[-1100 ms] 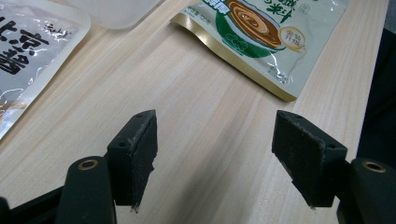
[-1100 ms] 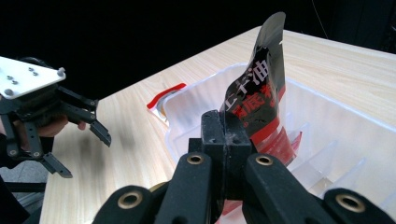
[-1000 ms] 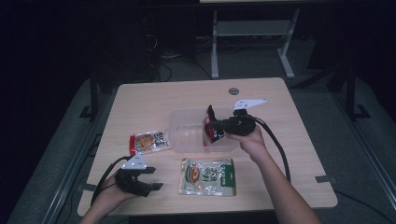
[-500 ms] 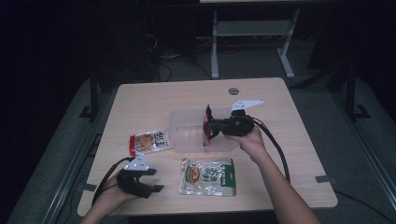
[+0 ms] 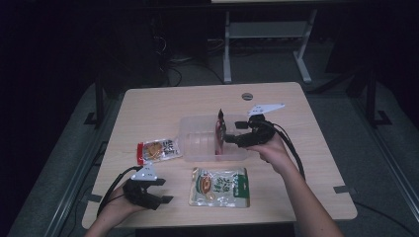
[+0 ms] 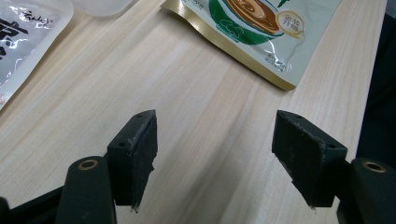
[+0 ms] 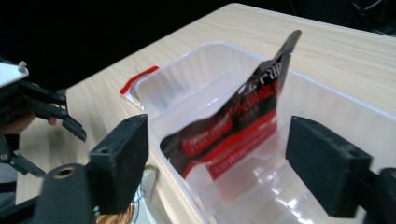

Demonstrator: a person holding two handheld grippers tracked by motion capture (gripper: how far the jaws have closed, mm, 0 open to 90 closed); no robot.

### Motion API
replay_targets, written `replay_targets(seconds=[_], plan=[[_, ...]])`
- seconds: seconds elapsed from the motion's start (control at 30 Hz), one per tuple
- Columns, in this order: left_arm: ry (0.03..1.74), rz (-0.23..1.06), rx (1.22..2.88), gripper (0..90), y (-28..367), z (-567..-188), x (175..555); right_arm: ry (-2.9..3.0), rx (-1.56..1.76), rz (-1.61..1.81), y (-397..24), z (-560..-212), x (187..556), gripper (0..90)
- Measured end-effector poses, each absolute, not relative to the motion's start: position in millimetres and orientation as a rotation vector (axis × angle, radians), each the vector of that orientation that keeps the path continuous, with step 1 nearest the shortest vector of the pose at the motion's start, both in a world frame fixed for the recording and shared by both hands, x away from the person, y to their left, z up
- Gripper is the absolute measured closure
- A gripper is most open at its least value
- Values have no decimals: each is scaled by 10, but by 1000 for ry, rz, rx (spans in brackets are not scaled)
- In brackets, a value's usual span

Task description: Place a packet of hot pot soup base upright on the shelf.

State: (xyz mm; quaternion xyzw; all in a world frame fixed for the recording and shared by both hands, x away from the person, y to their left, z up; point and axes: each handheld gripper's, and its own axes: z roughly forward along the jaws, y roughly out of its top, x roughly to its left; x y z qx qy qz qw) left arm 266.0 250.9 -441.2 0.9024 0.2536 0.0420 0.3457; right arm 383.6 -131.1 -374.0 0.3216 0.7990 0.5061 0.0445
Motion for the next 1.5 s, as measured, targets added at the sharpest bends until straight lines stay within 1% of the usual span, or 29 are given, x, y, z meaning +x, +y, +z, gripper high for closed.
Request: replay_targets(seconds=[0.13, 0.27, 0.57, 0.87, 1.03, 1.17, 1.27, 1.33, 1.37, 1.4, 1.43, 1.5], plan=[[658, 111, 2340, 309, 2514, -4410, 2662, 2426, 967, 1548, -1386, -3706, 3760, 206], [665, 116, 2329, 305, 2514, -4411, 2661, 2442, 947, 1520, -1505, -3685, 3634, 182], [670, 120, 2330, 300, 2523, -4407, 2664, 2415, 922, 1488, -1703, -3722, 3412, 174], [705, 131, 2307, 299, 2555, -4391, 2678, 2401, 951, 1460, -1915, -3887, 3169, 171], [728, 161, 2294, 302, 2633, -4375, 2710, 2384, 982, 1422, -2014, -4027, 3060, 171], [743, 210, 2300, 326, 2724, -4336, 2770, 2387, 1020, 1410, -2105, -4153, 2966, 163], [793, 223, 2277, 399, 2783, -4294, 2834, 2389, 1065, 1399, -2179, -4259, 2887, 160], [816, 247, 2267, 504, 2824, -4258, 2884, 2400, 1089, 1383, -2225, -4330, 2828, 159], [830, 260, 2263, 504, 2845, -4239, 2914, 2400, 1089, 1383, -2225, -4330, 2828, 159], [845, 271, 2252, 540, 2867, -4221, 2950, 2398, 1099, 1382, -2239, -4349, 2809, 159], [851, 266, 2249, 610, 2880, -4212, 2973, 2401, 1103, 1385, -2258, -4368, 2788, 155], [872, 272, 2261, 715, 2904, -4194, 3028, 2400, 1119, 1393, -2280, -4383, 2763, 153]])
